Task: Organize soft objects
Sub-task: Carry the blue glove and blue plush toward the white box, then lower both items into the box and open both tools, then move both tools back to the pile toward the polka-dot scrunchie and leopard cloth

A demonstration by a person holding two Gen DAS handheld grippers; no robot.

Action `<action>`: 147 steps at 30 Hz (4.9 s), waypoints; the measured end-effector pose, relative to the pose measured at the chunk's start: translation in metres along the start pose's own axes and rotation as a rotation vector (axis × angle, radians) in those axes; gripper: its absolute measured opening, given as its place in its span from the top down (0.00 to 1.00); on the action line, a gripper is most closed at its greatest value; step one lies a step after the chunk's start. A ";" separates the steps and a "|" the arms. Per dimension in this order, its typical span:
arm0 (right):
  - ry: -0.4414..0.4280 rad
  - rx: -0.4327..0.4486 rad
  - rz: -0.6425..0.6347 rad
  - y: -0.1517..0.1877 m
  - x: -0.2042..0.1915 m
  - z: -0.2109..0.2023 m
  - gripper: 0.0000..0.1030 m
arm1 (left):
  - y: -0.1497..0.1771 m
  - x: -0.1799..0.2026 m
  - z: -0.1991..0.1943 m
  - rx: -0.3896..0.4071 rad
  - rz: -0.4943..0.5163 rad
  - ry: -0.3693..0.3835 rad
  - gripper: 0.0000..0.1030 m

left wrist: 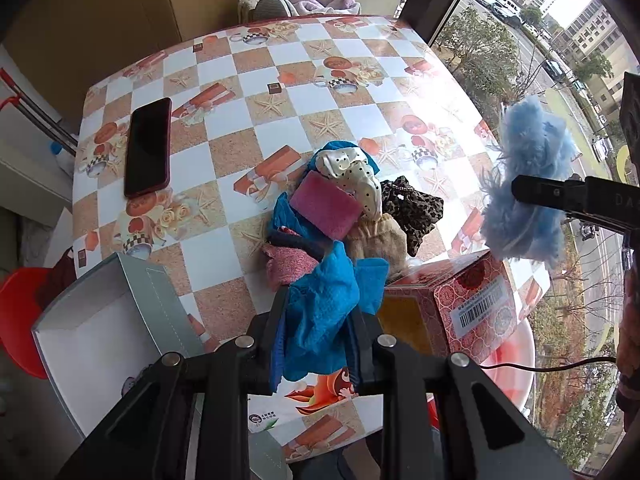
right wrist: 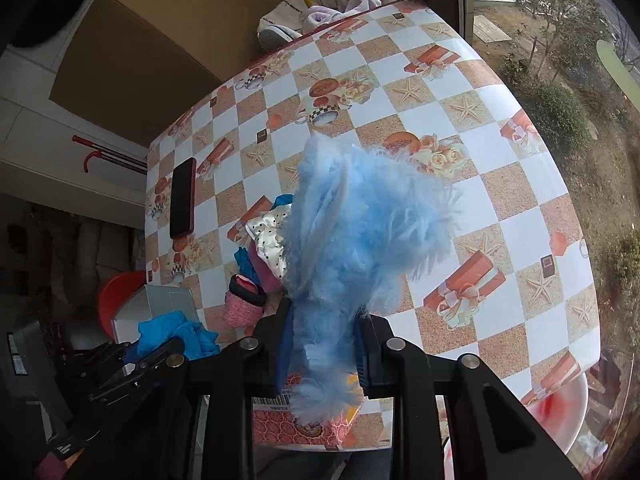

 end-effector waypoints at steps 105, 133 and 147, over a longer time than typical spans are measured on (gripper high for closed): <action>0.087 -0.297 -0.616 0.164 -0.262 0.116 0.73 | 0.180 -0.162 -0.012 0.008 -0.264 -0.060 0.74; 0.077 -0.368 -0.661 0.171 -0.272 0.143 0.72 | 0.193 -0.171 0.000 -0.046 -0.302 -0.091 0.56; 0.052 -0.359 -0.556 0.159 -0.261 0.144 0.00 | 0.193 -0.175 0.002 -0.039 -0.310 -0.047 0.11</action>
Point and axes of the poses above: each gripper's, at about its wrist camera, not at the fingertips, and z roughly the way its jaws point, x to its right, y to its underside, the point moved 2 cm from there along z, roughly the way its jaws point, and after that the axes turned 8 degrees about -x, right-handed, at the moved point
